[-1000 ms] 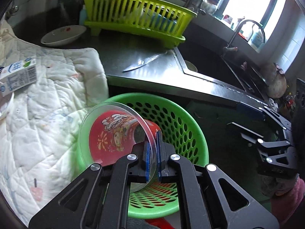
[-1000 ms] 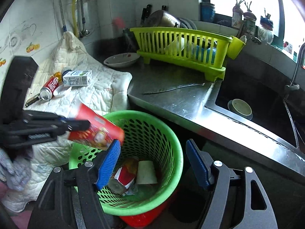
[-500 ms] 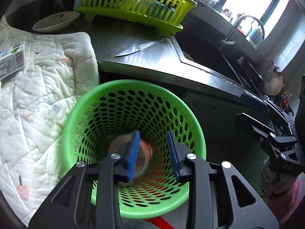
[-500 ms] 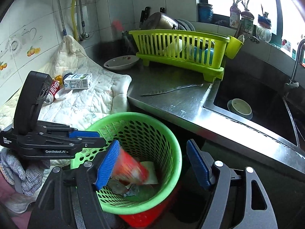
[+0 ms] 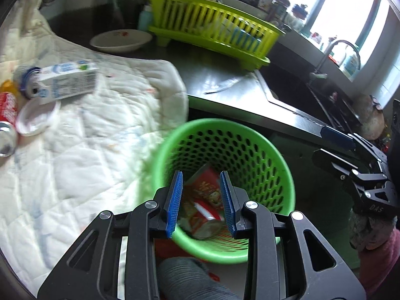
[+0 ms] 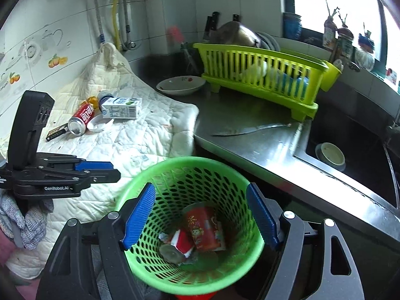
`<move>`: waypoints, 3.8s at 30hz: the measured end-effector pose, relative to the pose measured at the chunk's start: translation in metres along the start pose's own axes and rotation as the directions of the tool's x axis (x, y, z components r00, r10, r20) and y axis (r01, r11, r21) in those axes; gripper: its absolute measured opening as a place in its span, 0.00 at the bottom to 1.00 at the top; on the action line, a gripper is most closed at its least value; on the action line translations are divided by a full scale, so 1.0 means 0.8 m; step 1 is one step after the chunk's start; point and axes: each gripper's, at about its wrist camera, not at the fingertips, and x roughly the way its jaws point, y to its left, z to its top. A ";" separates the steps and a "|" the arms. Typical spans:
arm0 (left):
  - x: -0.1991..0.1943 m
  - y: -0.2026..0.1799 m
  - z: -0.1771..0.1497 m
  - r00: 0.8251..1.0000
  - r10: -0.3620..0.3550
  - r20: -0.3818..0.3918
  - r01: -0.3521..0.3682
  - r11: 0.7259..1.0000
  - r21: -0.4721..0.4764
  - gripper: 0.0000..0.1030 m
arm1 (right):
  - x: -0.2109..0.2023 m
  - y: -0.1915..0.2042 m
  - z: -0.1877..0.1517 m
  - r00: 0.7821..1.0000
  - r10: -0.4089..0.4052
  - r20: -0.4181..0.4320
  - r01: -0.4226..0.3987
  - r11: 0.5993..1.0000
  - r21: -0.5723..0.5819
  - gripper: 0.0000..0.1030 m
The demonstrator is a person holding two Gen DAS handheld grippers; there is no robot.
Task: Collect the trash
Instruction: 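Drop the white paper cup and red cup into the green basket, then move both tools back over the remaining trash on the mat, then grasp the white milk carton with the right tool while the left tool grasps the black glue box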
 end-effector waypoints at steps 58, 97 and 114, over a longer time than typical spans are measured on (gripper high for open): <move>-0.180 0.366 -0.037 0.901 0.428 0.068 -0.381 0.859 -0.342 0.32 | 0.305 0.233 0.247 0.894 0.294 -0.339 -0.434 0.755 -0.491 0.80; -0.161 0.407 -0.001 0.879 0.476 0.037 -0.467 0.873 -0.140 0.58 | 0.354 0.278 0.213 0.790 0.296 -0.537 -0.596 0.577 -0.558 0.71; -0.122 0.457 0.014 0.902 0.418 -0.104 -0.409 0.907 0.099 0.75 | 0.316 0.260 0.179 0.807 0.327 -0.492 -0.564 0.676 -0.475 0.70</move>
